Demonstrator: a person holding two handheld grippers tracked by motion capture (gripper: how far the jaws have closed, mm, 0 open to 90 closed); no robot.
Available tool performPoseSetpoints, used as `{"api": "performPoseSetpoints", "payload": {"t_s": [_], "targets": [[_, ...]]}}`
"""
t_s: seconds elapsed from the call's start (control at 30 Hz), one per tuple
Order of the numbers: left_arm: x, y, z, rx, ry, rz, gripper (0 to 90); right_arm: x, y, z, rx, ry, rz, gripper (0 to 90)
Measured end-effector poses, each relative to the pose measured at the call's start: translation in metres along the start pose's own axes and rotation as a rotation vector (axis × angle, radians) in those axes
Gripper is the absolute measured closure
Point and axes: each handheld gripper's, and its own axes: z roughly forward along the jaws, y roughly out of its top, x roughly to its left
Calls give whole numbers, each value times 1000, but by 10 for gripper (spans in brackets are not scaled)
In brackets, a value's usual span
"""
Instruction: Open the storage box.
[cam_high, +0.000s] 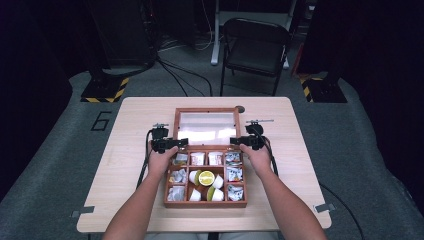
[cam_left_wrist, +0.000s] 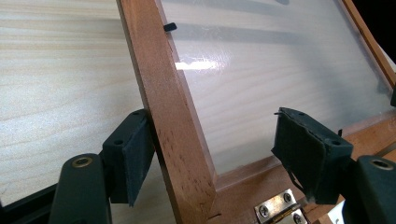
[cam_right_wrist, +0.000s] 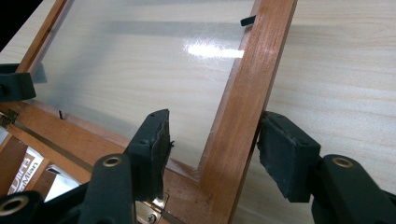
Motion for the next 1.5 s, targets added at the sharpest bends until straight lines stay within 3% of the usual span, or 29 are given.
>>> {"api": "performPoseSetpoints", "payload": {"t_s": [0.27, 1.5], "targets": [[0, 2, 1, 11, 8, -4, 289, 0, 1, 1, 4, -6, 16, 433], [6, 1, 6, 52, -17, -91, 280, -9, 0, 7, 53, 39, 130, 431]]}}
